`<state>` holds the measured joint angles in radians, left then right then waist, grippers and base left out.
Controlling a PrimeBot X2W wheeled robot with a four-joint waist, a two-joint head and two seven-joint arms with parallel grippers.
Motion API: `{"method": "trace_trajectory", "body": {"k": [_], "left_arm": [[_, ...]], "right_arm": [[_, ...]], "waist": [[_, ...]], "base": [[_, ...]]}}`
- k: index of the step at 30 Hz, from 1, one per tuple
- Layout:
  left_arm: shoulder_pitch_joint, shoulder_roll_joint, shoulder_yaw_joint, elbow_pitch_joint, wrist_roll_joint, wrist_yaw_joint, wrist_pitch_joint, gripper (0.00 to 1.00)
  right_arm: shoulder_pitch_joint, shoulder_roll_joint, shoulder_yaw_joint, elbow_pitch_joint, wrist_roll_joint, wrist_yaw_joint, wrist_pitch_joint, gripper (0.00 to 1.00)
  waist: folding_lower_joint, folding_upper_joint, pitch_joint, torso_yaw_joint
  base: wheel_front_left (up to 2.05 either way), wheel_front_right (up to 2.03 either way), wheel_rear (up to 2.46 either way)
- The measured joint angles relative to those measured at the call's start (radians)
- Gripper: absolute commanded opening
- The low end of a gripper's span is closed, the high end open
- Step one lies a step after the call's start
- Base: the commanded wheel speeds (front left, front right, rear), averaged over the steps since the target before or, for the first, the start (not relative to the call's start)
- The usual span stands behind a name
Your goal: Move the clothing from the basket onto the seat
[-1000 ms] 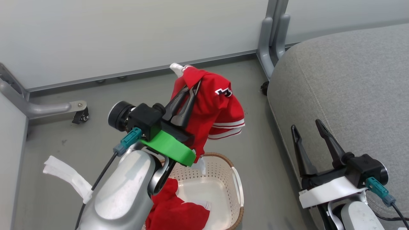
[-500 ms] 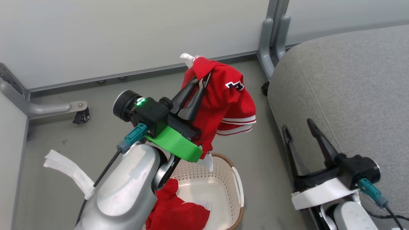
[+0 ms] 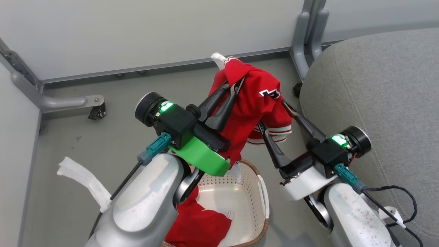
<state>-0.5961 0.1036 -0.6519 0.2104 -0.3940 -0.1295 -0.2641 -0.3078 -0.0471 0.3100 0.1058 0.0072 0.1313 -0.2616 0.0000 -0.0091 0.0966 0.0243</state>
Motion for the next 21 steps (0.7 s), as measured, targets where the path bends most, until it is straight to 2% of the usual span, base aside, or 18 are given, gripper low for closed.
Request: {"method": "trace_trajectory", "body": {"k": [8,9,10,21], "left_arm": [[0.0,-0.012,-0.036,-0.013,0.0,0.0,0.0,0.0],[0.0,-0.013,-0.04,-0.015,0.0,0.0,0.0,0.0],[0.0,-0.014,-0.042,-0.016,0.0,-0.001,0.0,0.0],[0.002,-0.017,-0.053,-0.015,-0.003,-0.001,0.0,0.0]], "right_arm": [[-0.099,-0.001,0.032,0.114,-0.034,0.0,0.0,1.0],[-0.109,-0.002,0.041,0.136,-0.033,0.0,0.0,0.89],[-0.115,-0.004,0.05,0.153,-0.031,0.0,0.0,0.0],[-0.139,-0.007,0.044,0.162,-0.009,0.0,0.0,0.0]], "waist": [[0.0,0.0,0.017,0.025],[0.0,0.0,0.019,0.027],[0.0,0.0,0.02,0.028],[0.0,0.0,0.036,0.031]], "base": [[0.0,0.0,0.0],[0.0,0.0,0.0],[0.0,0.0,0.0],[0.0,0.0,0.0]]}}
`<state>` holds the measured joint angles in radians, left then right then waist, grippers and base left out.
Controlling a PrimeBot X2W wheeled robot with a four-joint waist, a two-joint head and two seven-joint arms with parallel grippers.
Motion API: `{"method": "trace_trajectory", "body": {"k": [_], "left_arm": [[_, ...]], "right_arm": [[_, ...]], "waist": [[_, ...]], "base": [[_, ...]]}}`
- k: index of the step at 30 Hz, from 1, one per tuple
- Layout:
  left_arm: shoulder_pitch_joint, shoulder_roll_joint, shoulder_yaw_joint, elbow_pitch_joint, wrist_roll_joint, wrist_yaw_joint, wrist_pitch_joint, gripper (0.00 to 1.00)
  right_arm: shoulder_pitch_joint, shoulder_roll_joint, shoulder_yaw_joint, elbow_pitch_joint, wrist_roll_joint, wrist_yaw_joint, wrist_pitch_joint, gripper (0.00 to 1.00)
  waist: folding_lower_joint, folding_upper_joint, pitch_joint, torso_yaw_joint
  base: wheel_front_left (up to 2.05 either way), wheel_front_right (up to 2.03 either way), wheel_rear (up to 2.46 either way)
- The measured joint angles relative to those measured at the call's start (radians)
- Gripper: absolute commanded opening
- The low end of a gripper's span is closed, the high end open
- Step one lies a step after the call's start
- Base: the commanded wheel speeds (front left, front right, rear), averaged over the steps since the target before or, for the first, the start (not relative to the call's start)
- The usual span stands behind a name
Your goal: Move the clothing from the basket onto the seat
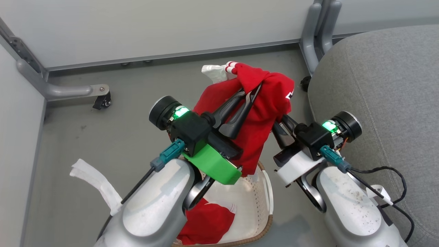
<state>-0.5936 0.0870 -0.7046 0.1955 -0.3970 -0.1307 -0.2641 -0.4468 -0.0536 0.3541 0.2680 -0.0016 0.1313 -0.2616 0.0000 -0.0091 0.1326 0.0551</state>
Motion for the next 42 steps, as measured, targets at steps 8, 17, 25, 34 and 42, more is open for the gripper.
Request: {"method": "trace_trajectory", "body": {"k": [8,17,25,34,42], "left_arm": [[0.012,0.0,0.013,0.028,-0.006,0.0,-0.001,1.0],[0.04,-0.004,0.031,0.034,0.018,0.0,-0.001,1.0],[0.067,0.004,0.057,0.033,0.031,0.0,-0.001,1.0],[0.104,0.02,0.072,0.03,0.048,0.0,-0.001,1.0],[0.123,0.034,0.07,0.025,0.072,0.0,-0.001,1.0]], "right_arm": [[0.007,0.0,-0.035,-0.005,0.013,0.0,0.0,0.0],[0.037,0.001,-0.091,-0.018,0.019,0.0,0.0,0.0],[0.079,0.005,-0.148,-0.032,0.029,0.0,0.0,0.0],[0.132,0.005,-0.218,-0.078,0.072,0.0,0.0,0.0],[0.194,0.006,-0.278,-0.141,0.115,0.0,0.0,0.0]], "waist": [[0.0,0.0,-0.007,-0.006],[0.0,0.0,-0.006,-0.009],[0.0,0.0,-0.007,-0.025],[0.0001,0.0,-0.009,-0.082],[0.0,0.0,0.001,-0.171]], "base": [[0.0,0.0,0.0],[0.0,0.0,0.0],[0.0,0.0,0.0],[0.0,0.0,0.0],[0.0,0.0,0.0]]}}
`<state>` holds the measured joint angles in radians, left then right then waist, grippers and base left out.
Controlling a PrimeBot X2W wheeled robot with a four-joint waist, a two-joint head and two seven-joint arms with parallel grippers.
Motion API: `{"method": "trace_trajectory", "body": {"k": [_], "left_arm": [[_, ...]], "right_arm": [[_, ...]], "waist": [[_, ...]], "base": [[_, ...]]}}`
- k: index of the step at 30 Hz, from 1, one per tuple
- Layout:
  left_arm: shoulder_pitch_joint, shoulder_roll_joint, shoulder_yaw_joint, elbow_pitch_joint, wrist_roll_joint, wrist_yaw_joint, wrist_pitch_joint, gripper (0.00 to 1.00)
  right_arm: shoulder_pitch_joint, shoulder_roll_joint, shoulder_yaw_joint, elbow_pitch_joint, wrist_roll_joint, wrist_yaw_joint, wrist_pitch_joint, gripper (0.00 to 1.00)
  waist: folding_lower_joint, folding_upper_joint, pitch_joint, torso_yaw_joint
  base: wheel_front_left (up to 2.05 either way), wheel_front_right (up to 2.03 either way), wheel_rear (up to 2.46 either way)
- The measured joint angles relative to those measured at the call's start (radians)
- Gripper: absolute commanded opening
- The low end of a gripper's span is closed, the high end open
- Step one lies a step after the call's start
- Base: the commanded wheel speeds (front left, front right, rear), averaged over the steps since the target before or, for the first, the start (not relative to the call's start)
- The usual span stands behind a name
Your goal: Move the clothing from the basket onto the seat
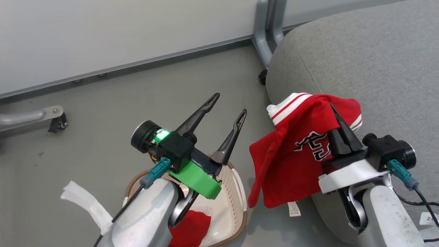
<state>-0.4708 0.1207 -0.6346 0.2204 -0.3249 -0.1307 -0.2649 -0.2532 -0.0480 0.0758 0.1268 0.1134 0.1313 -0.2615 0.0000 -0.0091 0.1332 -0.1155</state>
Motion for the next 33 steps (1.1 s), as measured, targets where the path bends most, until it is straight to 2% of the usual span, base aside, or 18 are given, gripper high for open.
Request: {"method": "trace_trajectory", "body": {"k": [14,19,25,33], "left_arm": [[-0.005,0.018,-0.041,0.006,0.018,0.0,0.0,1.0],[-0.018,0.019,-0.054,0.007,0.018,0.0,0.0,1.0],[-0.035,0.024,-0.068,0.007,0.019,0.0,0.0,1.0],[-0.072,0.06,-0.08,0.001,0.021,0.0,0.01,1.0]], "right_arm": [[0.107,0.0,-0.12,-0.065,0.039,0.0,0.0,0.0],[0.12,-0.001,-0.142,-0.077,0.048,0.0,0.0,0.0],[0.11,0.0,-0.162,-0.082,0.077,0.0,0.0,0.0],[-0.078,0.0,-0.211,-0.092,0.046,0.0,0.0,0.0]], "waist": [[0.0,0.0,0.029,-0.171],[0.0,0.0,0.045,-0.214],[0.0,0.0,0.076,-0.228],[0.0,0.0,0.144,-0.215]], "base": [[0.0,0.0,0.0],[0.0,0.0,0.0],[0.0,0.0,0.0],[0.0,0.0,0.0]]}}
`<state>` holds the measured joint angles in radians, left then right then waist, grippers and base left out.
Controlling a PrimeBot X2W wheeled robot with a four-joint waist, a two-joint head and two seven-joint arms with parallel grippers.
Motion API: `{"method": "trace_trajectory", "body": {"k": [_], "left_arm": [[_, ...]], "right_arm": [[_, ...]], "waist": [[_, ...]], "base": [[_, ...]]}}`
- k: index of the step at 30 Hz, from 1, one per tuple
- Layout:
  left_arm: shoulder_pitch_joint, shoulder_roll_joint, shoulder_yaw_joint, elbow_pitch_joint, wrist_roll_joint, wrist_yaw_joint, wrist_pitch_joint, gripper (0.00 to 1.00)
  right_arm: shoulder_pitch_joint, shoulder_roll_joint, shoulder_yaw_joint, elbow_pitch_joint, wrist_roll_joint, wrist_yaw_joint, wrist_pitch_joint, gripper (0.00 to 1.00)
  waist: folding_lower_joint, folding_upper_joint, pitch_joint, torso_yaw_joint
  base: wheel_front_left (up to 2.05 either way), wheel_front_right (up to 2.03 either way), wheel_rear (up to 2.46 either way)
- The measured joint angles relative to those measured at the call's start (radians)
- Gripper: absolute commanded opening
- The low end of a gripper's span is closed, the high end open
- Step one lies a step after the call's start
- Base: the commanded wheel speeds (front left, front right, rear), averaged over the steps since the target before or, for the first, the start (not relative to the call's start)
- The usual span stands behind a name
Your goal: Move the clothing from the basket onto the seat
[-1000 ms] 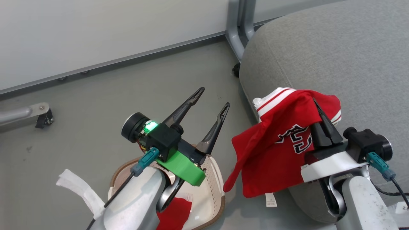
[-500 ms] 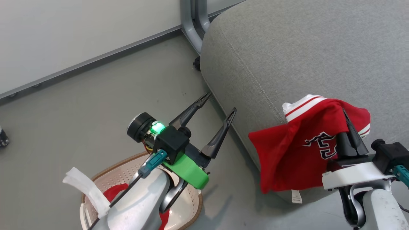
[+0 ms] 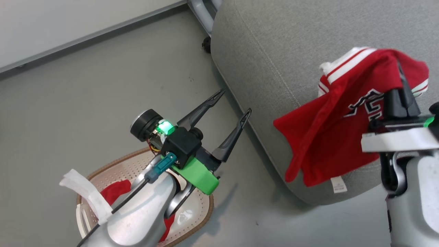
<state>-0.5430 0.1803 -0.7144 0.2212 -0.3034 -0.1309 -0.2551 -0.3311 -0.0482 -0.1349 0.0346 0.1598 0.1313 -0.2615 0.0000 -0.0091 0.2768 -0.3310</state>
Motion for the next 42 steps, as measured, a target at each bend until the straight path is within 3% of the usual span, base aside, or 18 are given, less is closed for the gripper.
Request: {"method": "trace_trajectory", "body": {"k": [8,22,35,42], "left_arm": [[-0.055,0.042,-0.002,-0.035,0.013,0.0,0.019,1.0],[-0.151,0.093,-0.019,-0.084,0.023,0.0,0.031,1.0],[-0.17,0.122,-0.026,-0.102,0.026,0.0,0.031,1.0],[-0.172,0.13,-0.027,-0.103,0.027,0.001,0.03,1.0]], "right_arm": [[-0.286,-0.002,-0.073,0.021,-0.063,0.0,0.0,0.0],[-0.743,-0.146,-0.207,0.189,-0.119,0.0,0.0,0.0],[-0.782,-0.166,-0.303,0.494,-0.224,0.0,0.0,0.0],[-0.735,-0.151,-0.356,0.583,-0.242,0.0,0.0,0.0]], "waist": [[0.0,0.0,0.108,0.021],[0.0001,0.0,0.326,0.075],[0.0001,0.0,0.457,0.118],[0.0002,0.0,0.484,0.135]], "base": [[0.0,0.0,0.0],[0.0,0.0,0.0],[0.0,0.0,0.0],[0.0,0.0,0.0]]}}
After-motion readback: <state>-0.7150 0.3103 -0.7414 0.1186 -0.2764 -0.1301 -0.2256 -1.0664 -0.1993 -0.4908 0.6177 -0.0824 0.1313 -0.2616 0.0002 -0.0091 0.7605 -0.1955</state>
